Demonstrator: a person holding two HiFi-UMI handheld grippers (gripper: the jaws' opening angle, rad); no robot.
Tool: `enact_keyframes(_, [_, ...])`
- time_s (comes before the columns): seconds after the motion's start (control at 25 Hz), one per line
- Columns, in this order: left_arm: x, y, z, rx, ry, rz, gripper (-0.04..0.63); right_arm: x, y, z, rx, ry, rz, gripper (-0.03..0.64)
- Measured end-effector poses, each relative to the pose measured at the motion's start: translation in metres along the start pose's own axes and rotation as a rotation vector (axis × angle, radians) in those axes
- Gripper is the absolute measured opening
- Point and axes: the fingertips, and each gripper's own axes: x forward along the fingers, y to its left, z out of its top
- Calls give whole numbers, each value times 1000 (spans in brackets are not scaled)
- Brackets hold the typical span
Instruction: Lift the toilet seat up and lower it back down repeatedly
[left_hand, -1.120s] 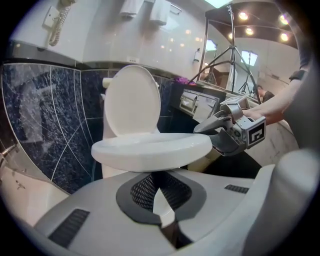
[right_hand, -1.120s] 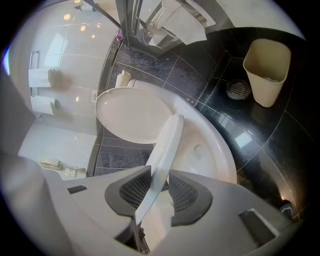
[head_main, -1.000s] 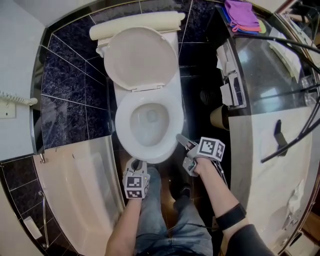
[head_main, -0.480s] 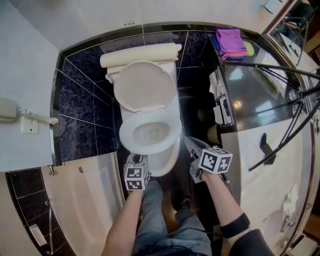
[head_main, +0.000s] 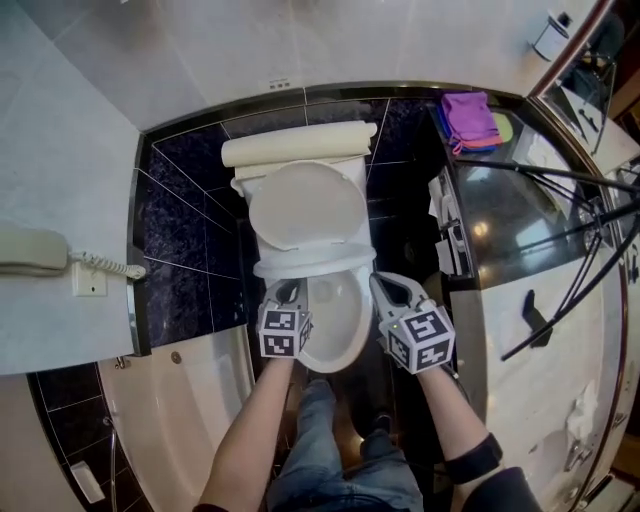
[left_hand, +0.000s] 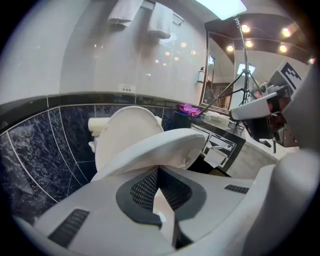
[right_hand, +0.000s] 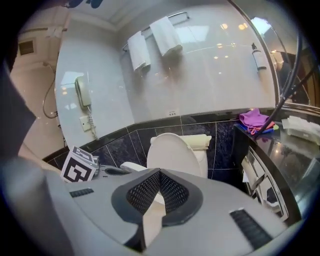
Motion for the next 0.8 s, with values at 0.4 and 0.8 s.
enact_keyframes(0.4, [43, 41, 64, 6, -51, 7, -10, 30, 3, 27, -66, -4, -18, 17])
enact_keyframes(0.8, [92, 85, 101, 36, -40, 34, -9, 57, 2, 36, -90, 8, -16, 17])
